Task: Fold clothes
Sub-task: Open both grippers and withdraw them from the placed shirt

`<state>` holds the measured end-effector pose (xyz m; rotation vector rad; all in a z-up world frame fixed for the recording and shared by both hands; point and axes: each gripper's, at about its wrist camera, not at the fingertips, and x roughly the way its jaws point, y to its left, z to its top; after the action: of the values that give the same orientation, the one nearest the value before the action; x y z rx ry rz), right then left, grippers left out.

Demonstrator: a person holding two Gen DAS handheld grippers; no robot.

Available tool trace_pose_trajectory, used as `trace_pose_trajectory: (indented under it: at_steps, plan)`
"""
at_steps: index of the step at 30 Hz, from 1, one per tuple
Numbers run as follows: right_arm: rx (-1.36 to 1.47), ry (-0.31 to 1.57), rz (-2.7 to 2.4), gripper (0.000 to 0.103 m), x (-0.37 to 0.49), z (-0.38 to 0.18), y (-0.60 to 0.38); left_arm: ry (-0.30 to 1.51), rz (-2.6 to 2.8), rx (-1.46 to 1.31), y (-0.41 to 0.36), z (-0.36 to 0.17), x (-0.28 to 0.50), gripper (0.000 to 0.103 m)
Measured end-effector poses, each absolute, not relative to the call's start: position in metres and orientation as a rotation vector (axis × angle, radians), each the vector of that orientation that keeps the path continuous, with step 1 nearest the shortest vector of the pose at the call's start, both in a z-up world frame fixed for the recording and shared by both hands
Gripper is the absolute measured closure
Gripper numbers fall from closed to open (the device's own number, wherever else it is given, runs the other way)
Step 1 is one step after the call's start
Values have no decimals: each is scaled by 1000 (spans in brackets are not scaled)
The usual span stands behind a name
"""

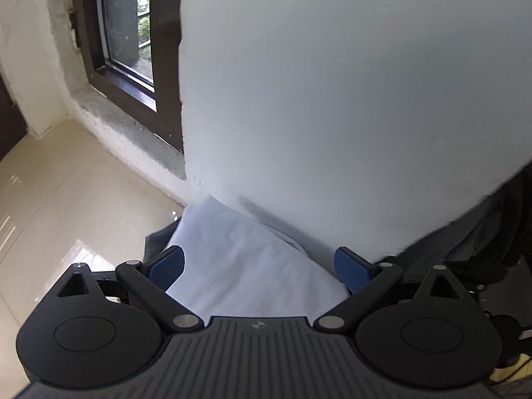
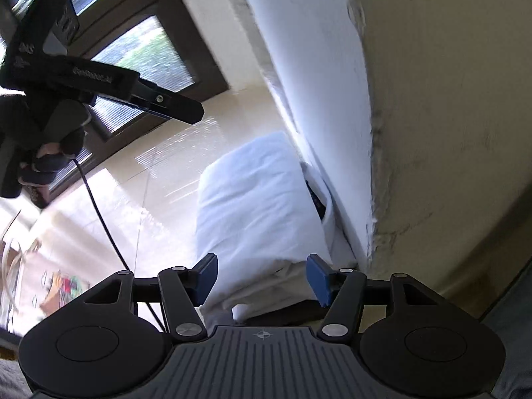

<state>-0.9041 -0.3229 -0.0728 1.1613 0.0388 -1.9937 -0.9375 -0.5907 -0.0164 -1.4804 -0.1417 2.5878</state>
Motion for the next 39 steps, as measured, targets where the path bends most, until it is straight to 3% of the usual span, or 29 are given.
trace_pose_trajectory:
  at_steps: [7,15,26,39]
  plan:
    - [1038,160,-1871,39,-894,-54,-308,-150,2638,-1506,-527,20,-900,4]
    - [921,260,-1772,31,-879,-30,-285,-140,2830,-1463,-459,42,-840,4]
    - [858,331,-1708,19,-861,-28,-276,-464,3205,-1393,-427,23,-740,4]
    - [815,371,-1736,10,-819,-28,-281,-680,3539,-1322,-385,4,-629,2]
